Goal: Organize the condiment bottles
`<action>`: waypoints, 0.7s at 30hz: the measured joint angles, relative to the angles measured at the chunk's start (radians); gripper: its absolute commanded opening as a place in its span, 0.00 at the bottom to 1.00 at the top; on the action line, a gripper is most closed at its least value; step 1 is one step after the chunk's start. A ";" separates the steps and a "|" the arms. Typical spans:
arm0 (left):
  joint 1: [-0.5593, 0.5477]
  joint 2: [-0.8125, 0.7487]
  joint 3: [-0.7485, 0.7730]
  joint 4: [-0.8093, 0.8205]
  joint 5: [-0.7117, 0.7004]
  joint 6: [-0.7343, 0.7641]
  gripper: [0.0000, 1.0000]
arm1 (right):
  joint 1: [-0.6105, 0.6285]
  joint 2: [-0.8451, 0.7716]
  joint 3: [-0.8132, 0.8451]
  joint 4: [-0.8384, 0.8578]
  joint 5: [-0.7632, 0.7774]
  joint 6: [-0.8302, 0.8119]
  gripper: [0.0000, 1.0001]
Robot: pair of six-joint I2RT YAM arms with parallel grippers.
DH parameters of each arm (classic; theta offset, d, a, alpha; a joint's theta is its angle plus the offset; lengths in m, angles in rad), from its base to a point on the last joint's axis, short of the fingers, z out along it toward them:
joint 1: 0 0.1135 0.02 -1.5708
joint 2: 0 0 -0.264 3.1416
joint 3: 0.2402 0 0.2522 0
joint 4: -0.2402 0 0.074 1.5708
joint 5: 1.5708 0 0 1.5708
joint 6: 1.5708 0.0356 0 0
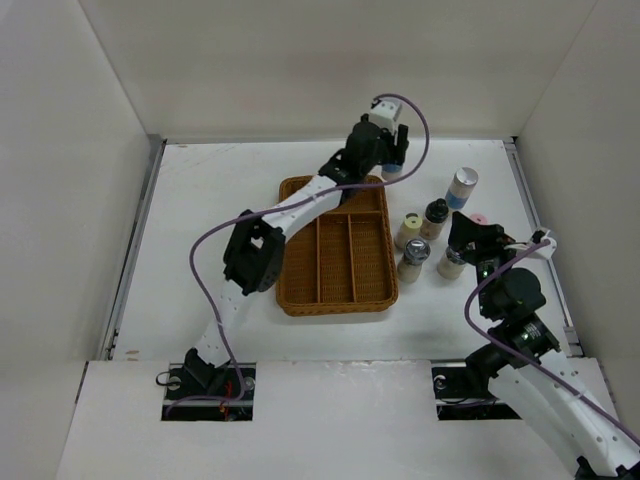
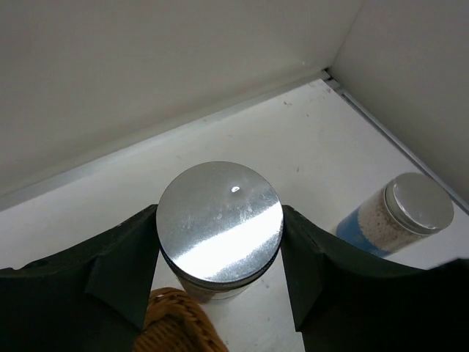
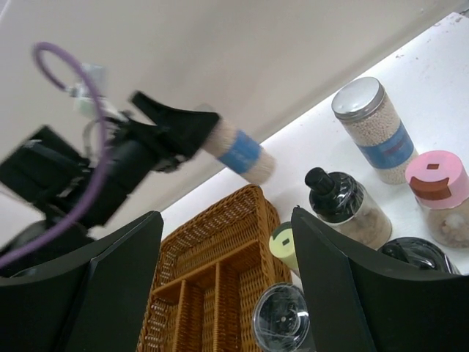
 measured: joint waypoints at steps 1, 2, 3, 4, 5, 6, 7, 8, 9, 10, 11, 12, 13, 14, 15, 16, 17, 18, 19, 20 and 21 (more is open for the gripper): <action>0.013 -0.043 -0.034 0.003 -0.002 -0.001 0.35 | 0.002 0.000 0.000 0.001 0.000 0.000 0.78; 0.026 -0.090 -0.075 0.013 -0.004 -0.001 0.35 | 0.003 0.001 0.000 0.003 -0.002 0.000 0.78; 0.038 -0.143 -0.120 0.022 -0.009 -0.001 0.35 | 0.003 0.005 0.000 0.007 -0.004 0.000 0.78; 0.050 -0.201 -0.174 0.036 -0.018 -0.002 0.34 | 0.004 0.010 0.000 0.013 -0.006 0.000 0.78; 0.061 -0.260 -0.231 0.046 -0.031 -0.005 0.34 | 0.005 0.016 0.000 0.016 -0.007 0.000 0.78; 0.070 -0.315 -0.284 0.058 -0.043 -0.006 0.34 | 0.005 0.024 0.000 0.019 -0.008 0.000 0.78; 0.080 -0.378 -0.351 0.076 -0.062 -0.010 0.34 | 0.007 0.034 0.000 0.023 -0.011 0.000 0.78; 0.091 -0.441 -0.417 0.092 -0.083 -0.012 0.34 | 0.008 0.043 0.000 0.023 -0.015 0.000 0.78; 0.103 -0.497 -0.482 0.114 -0.103 -0.014 0.33 | 0.009 0.053 0.000 0.023 -0.023 0.001 0.78; 0.114 -0.549 -0.545 0.135 -0.122 -0.019 0.33 | 0.009 0.062 0.000 0.024 -0.029 0.001 0.78; 0.125 -0.593 -0.602 0.153 -0.142 -0.024 0.33 | 0.009 0.072 0.000 0.025 -0.035 0.001 0.78; 0.135 -0.624 -0.648 0.166 -0.159 -0.031 0.33 | 0.009 0.080 0.000 0.027 -0.039 0.001 0.78; 0.145 -0.652 -0.697 0.183 -0.176 -0.037 0.33 | 0.009 0.088 0.000 0.029 -0.044 0.001 0.78; 0.154 -0.672 -0.744 0.195 -0.192 -0.045 0.33 | 0.009 0.096 0.000 0.033 -0.050 0.001 0.78; 0.162 -0.684 -0.787 0.204 -0.206 -0.051 0.33 | 0.009 0.102 0.000 0.037 -0.056 0.002 0.78; 0.168 -0.688 -0.822 0.215 -0.214 -0.057 0.33 | 0.009 0.110 0.000 0.041 -0.063 0.002 0.78; 0.174 -0.687 -0.856 0.220 -0.220 -0.065 0.33 | 0.009 0.117 0.000 0.044 -0.069 0.003 0.78; 0.183 -0.686 -0.889 0.219 -0.221 -0.074 0.33 | 0.009 0.126 0.000 0.047 -0.076 0.004 0.78; 0.192 -0.684 -0.919 0.214 -0.223 -0.082 0.33 | 0.010 0.136 0.000 0.051 -0.081 0.005 0.78; 0.198 -0.683 -0.941 0.208 -0.223 -0.088 0.33 | 0.010 0.146 0.000 0.057 -0.087 0.005 0.78; 0.204 -0.682 -0.961 0.205 -0.223 -0.093 0.33 | 0.014 0.157 0.000 0.065 -0.091 0.008 0.78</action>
